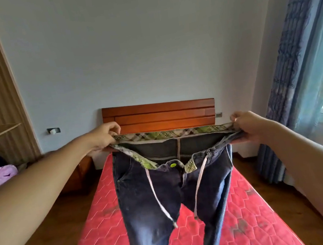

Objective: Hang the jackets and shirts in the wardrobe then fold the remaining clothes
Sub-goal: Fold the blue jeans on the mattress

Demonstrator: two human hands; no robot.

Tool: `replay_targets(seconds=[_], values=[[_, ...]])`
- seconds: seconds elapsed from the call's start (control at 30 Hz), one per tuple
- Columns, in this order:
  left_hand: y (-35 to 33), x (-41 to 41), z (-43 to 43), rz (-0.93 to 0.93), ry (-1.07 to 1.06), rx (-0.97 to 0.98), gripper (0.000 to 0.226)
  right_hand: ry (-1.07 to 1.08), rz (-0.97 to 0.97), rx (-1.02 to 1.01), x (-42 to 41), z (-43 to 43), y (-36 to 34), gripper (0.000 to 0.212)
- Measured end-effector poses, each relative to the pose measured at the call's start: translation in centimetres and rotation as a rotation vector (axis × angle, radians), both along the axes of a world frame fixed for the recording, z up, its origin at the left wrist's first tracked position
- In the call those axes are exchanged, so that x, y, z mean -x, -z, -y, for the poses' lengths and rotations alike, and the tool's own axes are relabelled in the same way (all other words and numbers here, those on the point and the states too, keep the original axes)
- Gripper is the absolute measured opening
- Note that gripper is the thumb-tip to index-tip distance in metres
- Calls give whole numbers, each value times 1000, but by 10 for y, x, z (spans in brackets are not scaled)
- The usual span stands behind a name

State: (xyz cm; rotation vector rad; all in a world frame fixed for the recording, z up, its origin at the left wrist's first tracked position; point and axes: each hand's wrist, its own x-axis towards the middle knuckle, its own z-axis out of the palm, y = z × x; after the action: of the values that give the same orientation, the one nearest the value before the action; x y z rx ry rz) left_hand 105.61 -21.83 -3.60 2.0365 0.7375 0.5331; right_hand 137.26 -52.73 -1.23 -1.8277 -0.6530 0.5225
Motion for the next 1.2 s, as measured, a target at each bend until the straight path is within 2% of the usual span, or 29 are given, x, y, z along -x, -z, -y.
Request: replay_targets(seconds=[0.1, 0.2, 0.27, 0.37, 0.43, 0.5, 0.6, 0.67, 0.7, 0.83, 0.93, 1.03, 1.2], values=[[-6, 9, 1, 181, 35, 171, 50, -57, -158, -123, -6, 8, -2, 41], [-11, 10, 5, 239, 28, 123, 60, -43, -70, -154, -10, 13, 0, 43], [-15, 9, 9, 199, 29, 47, 53, -9, 44, -136, -9, 15, 1, 43], [-20, 9, 14, 37, 48, -238, 43, 34, 208, -56, -5, 16, 0, 47], [-16, 10, 17, -97, 106, -451, 33, 50, 379, 69, -6, 17, -1, 47], [-6, 9, 21, -187, 144, -604, 37, 26, 564, 235, -2, 20, 1, 35], [6, 6, 26, -137, 119, -731, 24, -148, 980, 477, 7, 25, 11, 19], [8, 5, 26, -80, 90, -736, 29, -163, 1094, 476, 11, 29, 18, 11], [8, 5, 25, -50, 79, -710, 31, -140, 1118, 441, 13, 31, 19, 13], [4, 10, 18, 26, 32, -548, 19, 6, 1074, 283, 10, 38, 12, 10], [-2, 13, 13, 75, -38, -368, 21, 111, 958, 221, 7, 44, -2, 21], [-7, 14, 10, 160, -82, -210, 26, 126, 742, 85, 8, 45, -9, 24], [-23, 14, 20, 286, -97, -120, 29, 102, 633, 19, 4, 50, -12, 17]])
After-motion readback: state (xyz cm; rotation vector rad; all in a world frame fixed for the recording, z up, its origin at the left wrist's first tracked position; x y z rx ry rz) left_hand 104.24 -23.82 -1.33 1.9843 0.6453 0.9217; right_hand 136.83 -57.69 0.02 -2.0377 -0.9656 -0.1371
